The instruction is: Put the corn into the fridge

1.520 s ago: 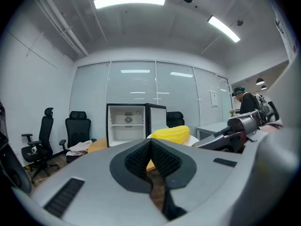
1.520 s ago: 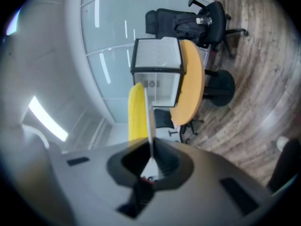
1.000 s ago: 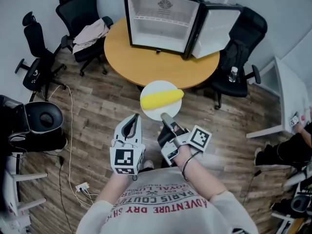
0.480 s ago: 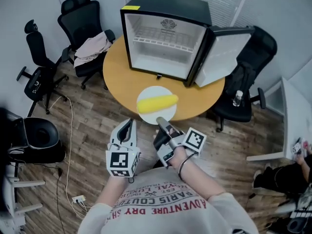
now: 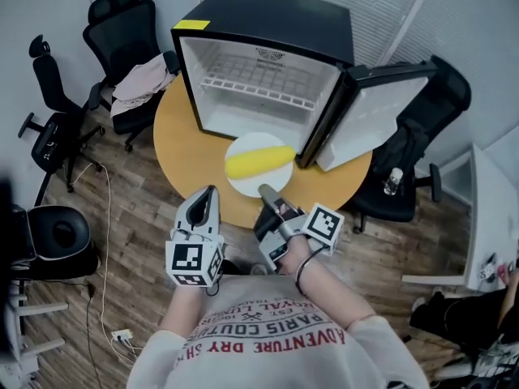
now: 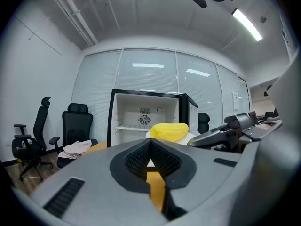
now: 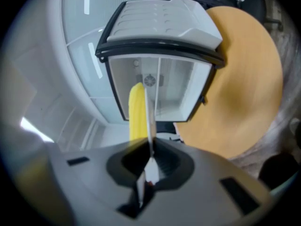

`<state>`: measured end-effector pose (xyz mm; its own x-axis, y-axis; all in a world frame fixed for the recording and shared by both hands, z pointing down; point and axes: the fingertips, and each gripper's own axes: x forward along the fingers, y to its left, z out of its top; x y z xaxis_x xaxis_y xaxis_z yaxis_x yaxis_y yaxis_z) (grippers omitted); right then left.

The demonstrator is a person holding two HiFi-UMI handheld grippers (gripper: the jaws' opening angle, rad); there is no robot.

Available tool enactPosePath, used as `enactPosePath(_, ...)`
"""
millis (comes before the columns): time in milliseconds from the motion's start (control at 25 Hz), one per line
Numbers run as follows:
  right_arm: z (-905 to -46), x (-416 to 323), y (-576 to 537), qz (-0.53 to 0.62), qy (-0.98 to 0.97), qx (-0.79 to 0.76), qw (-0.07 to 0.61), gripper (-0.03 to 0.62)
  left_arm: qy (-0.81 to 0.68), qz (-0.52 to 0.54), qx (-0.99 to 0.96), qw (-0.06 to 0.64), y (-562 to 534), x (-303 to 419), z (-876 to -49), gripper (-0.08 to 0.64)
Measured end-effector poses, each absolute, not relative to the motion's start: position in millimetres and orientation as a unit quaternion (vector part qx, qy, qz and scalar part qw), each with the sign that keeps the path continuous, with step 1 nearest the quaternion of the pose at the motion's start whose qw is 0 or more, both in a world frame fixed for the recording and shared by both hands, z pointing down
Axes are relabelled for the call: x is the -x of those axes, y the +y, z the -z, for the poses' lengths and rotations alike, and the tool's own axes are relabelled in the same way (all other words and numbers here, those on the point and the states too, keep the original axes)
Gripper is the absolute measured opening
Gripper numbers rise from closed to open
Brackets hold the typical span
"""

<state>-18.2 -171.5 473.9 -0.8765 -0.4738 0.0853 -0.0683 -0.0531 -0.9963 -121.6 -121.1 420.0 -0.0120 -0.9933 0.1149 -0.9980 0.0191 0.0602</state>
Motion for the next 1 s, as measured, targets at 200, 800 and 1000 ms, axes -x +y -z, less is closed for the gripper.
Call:
enactPosePath(200, -472, 38, -202, 0.699, 0.666, 0.207, 0.16, 0.038, -0.702, -0.021, -0.709, 0.065, -162, 146, -423, 0.025)
enactPosePath(800, -468, 102, -318, 0.682, 0.626, 0.289, 0.243, 0.038, -0.606, -0.042, -0.792, 0.054, -302, 209, -413, 0.025)
enactPosePath(1000, -476, 110, -342, 0.681, 0.605, 0.319, 0.261, 0.038, -0.58, -0.049, -0.811, 0.054, -331, 216, -418, 0.025)
